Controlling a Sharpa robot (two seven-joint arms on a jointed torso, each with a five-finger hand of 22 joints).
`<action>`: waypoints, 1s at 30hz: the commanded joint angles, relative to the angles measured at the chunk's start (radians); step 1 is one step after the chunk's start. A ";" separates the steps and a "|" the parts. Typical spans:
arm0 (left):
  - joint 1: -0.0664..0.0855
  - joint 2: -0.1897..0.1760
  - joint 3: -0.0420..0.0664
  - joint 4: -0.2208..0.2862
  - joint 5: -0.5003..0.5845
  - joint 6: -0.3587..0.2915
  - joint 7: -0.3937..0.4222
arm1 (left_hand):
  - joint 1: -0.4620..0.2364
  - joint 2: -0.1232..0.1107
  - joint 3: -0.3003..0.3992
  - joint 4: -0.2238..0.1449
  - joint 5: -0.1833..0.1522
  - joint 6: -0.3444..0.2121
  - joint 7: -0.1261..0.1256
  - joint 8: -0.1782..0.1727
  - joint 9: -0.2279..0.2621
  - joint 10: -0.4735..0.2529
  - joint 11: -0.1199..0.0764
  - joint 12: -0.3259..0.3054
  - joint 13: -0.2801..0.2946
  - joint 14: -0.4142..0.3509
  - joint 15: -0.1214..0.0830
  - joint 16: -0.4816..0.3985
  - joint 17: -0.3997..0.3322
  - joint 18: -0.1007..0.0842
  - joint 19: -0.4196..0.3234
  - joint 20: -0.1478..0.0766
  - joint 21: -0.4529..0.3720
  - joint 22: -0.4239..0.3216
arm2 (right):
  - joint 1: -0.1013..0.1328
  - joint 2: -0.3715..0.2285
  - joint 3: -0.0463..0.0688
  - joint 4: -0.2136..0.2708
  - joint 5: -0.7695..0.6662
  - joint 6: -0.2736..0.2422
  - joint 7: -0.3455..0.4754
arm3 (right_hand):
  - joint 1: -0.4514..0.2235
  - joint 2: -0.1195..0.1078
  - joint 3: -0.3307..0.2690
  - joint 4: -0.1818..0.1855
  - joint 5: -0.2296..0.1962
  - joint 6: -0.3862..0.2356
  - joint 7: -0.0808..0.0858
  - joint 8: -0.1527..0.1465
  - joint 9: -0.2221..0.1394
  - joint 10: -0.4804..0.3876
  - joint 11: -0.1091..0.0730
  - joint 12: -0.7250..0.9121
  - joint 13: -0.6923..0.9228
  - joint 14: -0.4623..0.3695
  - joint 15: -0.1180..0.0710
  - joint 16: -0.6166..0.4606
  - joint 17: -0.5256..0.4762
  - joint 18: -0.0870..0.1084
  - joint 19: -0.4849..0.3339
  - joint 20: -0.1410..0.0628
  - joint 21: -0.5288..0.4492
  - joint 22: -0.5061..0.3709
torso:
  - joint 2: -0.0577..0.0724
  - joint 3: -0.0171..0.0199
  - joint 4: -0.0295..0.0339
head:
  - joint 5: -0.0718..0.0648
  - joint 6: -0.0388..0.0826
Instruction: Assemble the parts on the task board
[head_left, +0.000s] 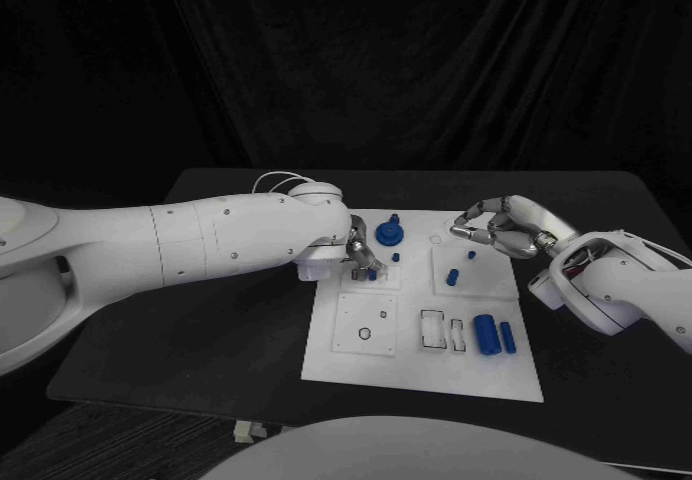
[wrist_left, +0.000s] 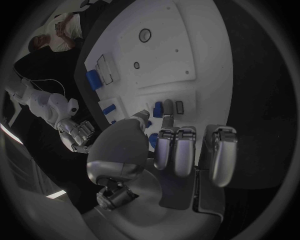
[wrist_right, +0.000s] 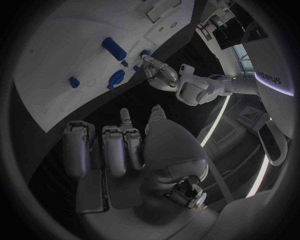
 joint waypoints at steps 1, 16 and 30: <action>0.000 -0.013 0.001 0.021 0.007 -0.012 -0.017 | -0.023 -0.005 -0.029 0.000 -0.002 -0.007 0.000 0.009 0.014 0.104 -0.002 0.003 0.263 0.105 -0.007 0.003 0.264 0.003 0.082 -0.007 -0.005 0.240 | -0.003 -0.003 0.000 0.000 -0.003 -0.001 0.001 | -0.009 0.007 -0.009 0.002 -0.008 0.000 0.005 0.005 -0.001 0.104 0.009 0.003 0.263 0.105 0.007 0.003 0.264 0.008 0.030 0.009 -0.003 0.221 | 0.000 0.0000 0.0002 | -0.002 0.000; 0.097 -0.055 0.002 0.073 0.031 0.085 -0.022 | -0.056 0.029 -0.141 0.000 -0.109 -0.031 -0.005 0.068 0.097 0.104 -0.006 0.003 0.263 0.105 -0.010 0.003 0.264 0.004 0.079 -0.011 -0.012 0.236 | -0.003 -0.006 0.000 -0.003 -0.002 0.000 0.001 | -0.017 0.009 -0.015 0.003 -0.016 0.002 0.006 0.006 -0.001 0.104 0.010 0.003 0.263 0.105 0.008 0.003 0.264 0.008 0.030 0.010 -0.004 0.221 | -0.001 -0.0005 0.0002 | -0.014 0.000; 0.141 0.032 0.002 -0.085 0.231 0.357 -0.020 | 0.160 0.065 -0.118 -0.029 0.265 -0.070 -0.020 0.150 0.194 0.104 -0.015 0.003 0.263 0.105 -0.014 0.003 0.264 -0.006 0.101 -0.014 0.024 0.263 | -0.003 -0.010 0.001 0.003 -0.002 0.010 0.000 | 0.020 0.020 -0.011 -0.001 0.216 0.011 0.005 0.008 -0.007 0.104 0.011 0.003 0.263 0.105 0.009 0.003 0.264 0.007 0.032 0.012 -0.004 0.222 | 0.001 -0.0003 -0.0019 | -0.032 0.000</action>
